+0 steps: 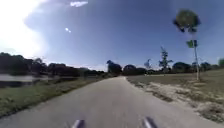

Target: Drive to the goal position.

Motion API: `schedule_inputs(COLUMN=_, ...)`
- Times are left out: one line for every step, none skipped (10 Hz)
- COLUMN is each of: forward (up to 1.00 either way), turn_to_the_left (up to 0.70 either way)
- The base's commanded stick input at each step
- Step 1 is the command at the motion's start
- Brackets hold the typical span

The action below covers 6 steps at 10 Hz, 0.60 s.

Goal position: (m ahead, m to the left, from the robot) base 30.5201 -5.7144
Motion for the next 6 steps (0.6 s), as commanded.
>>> schedule_inputs(forward=0.7, turn_to_the_left=0.0)
schedule_inputs(forward=0.7, turn_to_the_left=0.0)
schedule_inputs(forward=0.7, turn_to_the_left=0.0)
schedule_inputs(forward=0.7, turn_to_the_left=0.0)
schedule_inputs(forward=0.7, turn_to_the_left=0.0)
schedule_inputs(forward=0.7, turn_to_the_left=0.0)
